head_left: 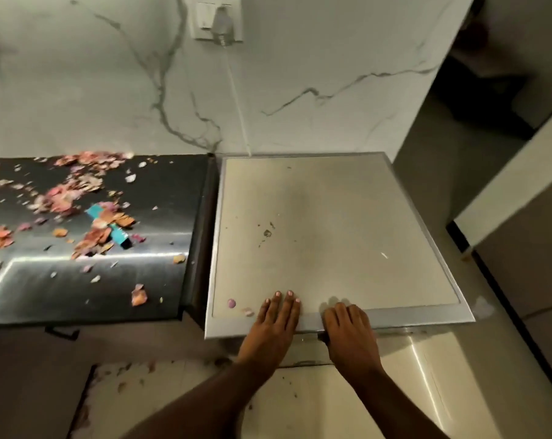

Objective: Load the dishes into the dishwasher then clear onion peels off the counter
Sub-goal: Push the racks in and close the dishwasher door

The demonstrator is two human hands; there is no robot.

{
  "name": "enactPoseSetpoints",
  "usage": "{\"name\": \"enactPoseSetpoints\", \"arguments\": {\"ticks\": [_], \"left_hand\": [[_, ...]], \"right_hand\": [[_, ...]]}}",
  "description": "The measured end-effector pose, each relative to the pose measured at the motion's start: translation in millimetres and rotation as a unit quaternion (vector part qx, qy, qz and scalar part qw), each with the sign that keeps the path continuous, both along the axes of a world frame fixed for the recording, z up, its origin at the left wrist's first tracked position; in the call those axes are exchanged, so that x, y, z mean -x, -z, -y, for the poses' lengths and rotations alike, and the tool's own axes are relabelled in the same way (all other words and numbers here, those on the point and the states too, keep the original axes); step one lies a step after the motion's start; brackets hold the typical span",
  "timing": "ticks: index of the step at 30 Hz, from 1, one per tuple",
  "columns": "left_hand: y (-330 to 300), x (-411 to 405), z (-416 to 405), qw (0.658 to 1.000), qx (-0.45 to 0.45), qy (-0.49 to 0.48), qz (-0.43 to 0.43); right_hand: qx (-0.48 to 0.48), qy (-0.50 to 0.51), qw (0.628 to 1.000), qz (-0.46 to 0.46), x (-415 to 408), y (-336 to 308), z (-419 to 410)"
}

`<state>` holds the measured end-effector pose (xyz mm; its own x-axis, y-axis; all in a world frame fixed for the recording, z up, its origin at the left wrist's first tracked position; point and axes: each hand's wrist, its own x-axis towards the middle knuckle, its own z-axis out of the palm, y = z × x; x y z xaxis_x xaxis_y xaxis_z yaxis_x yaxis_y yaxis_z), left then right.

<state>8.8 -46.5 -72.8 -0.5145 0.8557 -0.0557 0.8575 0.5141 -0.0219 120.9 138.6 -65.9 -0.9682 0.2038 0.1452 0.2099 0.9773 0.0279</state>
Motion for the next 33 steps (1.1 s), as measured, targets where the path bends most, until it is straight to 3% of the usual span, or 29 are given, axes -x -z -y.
{"name": "enactPoseSetpoints", "arguments": {"ticks": [5,9,12,20,33], "left_hand": [[-27,2,12,1.0,-0.002,-0.012,-0.022],[-36,-2,48,0.986,0.057,-0.148,0.051],[-49,7,75,0.98,0.031,-0.195,0.022],[-51,26,72,0.984,0.059,-0.168,0.009],[-50,45,79,0.993,0.055,-0.097,0.038]], "right_hand": [[0.031,0.011,0.999,-0.01,4,-15,3],[0.031,-0.013,0.999,0.018,-1,-20,-6],[0.03,-0.016,0.998,0.045,5,-26,-9],[-0.009,-0.021,0.993,0.112,11,-35,2],[-0.003,0.001,0.998,0.069,17,-38,14]]}}
